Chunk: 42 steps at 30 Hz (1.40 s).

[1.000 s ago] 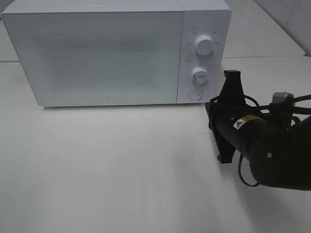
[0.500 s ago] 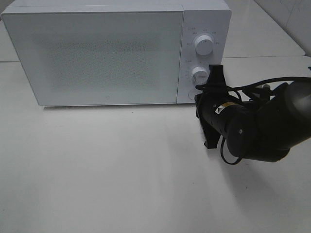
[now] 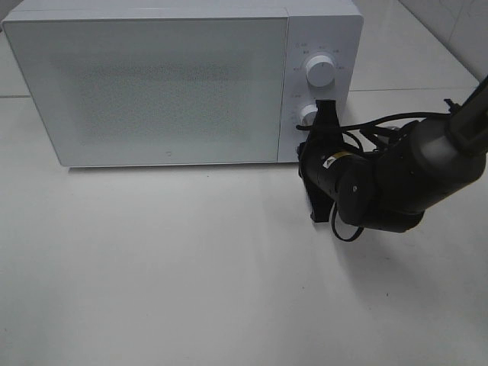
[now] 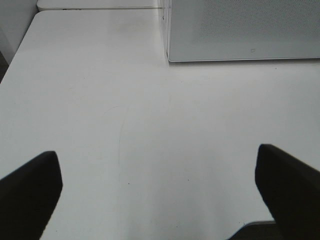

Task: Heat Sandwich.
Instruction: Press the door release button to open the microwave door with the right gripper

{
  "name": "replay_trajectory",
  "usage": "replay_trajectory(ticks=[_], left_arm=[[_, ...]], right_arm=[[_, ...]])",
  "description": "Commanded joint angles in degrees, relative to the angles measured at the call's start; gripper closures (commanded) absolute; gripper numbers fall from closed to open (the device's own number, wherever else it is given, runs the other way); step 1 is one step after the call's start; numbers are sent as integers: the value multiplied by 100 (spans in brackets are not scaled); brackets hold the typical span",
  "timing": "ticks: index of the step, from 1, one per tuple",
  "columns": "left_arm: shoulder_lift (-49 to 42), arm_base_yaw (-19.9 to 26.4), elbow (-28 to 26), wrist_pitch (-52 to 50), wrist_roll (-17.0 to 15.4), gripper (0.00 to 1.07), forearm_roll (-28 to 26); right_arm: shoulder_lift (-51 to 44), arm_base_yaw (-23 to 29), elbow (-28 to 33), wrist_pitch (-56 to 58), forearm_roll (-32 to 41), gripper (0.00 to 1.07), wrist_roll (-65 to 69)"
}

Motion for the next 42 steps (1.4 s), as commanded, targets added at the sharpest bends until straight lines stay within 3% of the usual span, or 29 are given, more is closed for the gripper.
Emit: replay_trajectory(ticks=[1,20,42], left_arm=[[-92,11,6,-23,-11,9,-40],[-92,11,6,-23,-11,9,-40],[-92,11,6,-23,-11,9,-40]], right_arm=[[46,-52,-132,97,-97,107,0],[258,-252,-361,195,-86,107,-6],[453,-338,-682,-773,63,107,-143]])
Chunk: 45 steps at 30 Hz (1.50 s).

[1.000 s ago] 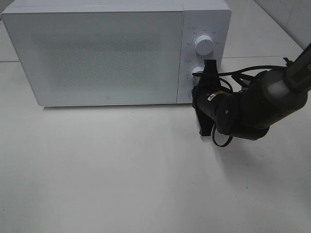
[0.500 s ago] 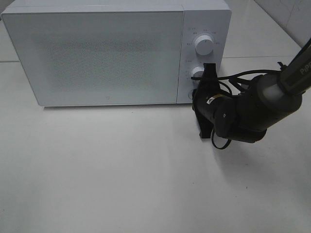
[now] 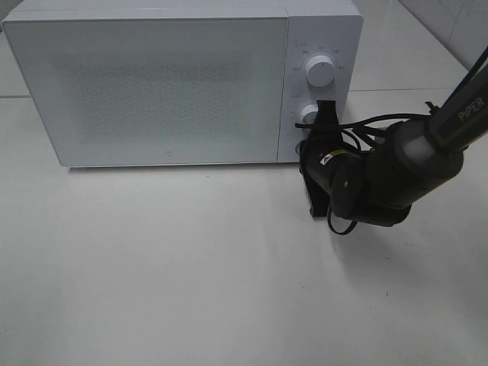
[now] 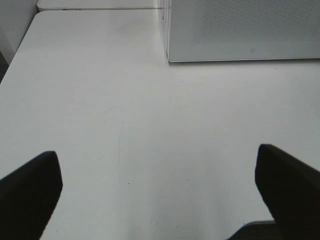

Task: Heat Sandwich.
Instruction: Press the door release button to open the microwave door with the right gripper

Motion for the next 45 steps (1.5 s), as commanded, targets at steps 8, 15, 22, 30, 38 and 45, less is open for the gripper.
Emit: replay_trajectory(ticks=[8,15,22,30,38,45], left_arm=[[-92,11,6,-23,-11,9,-40],[-92,11,6,-23,-11,9,-40],[-92,11,6,-23,-11,9,-40],[-92,11,6,-23,-11,9,-40],[-92,11,6,-23,-11,9,-40],[-92,11,6,-23,-11,9,-40]], right_arm=[[29,-201,-521,-940,223,107,-447],[29,-206,-791,-1140,372,107,-665],[29,-206,-791,-1140,418,107,-670],[6,-195,-791,-676,418,107,-670],[-126,-195,-676,-258,418,107,-670],[-327,-189,-298,172,418,107,-665]])
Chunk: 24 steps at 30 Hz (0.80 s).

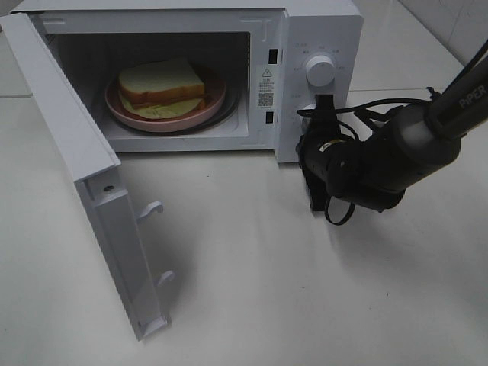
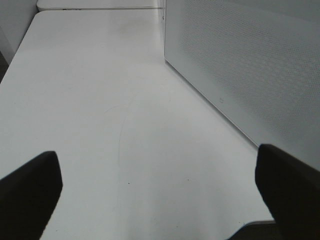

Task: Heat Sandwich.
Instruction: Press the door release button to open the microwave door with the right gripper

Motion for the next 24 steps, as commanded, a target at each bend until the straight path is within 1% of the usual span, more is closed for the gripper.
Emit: replay_trajectory(ticks=[1,4,16,18,24], left_arm=[[-92,11,6,-23,-11,9,-40],[-92,11,6,-23,-11,9,-40],[-92,11,6,-23,-11,9,-40],[-92,11,6,-23,-11,9,-40],[-92,11,6,-23,-11,9,-40]], right_arm=[[-212,-115,6,-453,-74,107,-80],[-281,-115,149,-74,-183,107,-63],[-722,86,699,201,-315,107,-46],[-928,86,848,544,-458,107,-132],[-1329,86,1112,928,-814,107,-430]])
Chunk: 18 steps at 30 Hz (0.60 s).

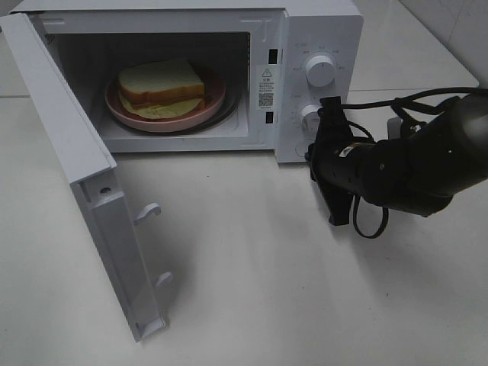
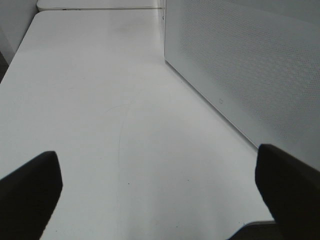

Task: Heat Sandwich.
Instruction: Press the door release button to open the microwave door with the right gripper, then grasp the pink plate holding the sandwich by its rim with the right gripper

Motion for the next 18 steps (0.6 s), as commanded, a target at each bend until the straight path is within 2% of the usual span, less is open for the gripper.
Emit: replay_trajectory(ticks=[1,5,7,8,12,15,18], left_arm=[[-92,11,6,-23,-11,9,-40],[-92,11,6,-23,-11,9,-40],[-92,11,6,-23,-11,9,-40],[-92,11,6,-23,-11,9,-40],[-92,11,6,-23,-11,9,-40],[-92,11,6,-23,-11,9,-40],[-92,11,6,-23,-11,9,-40]], right_arm=[[-372,17,149,321,-332,107,-315],[-802,17,350,814,-859,106,-607],[-1089,17,407,1283,-1507,105,-768],[-1089,17,407,1283,-1507,105,-768],[-1541,6,401,2172,-2710,104,-814],[-1793,-52,401,2733,-3060,104,-1123],[-1954,-63,401,3077,-3065,104,-1495]])
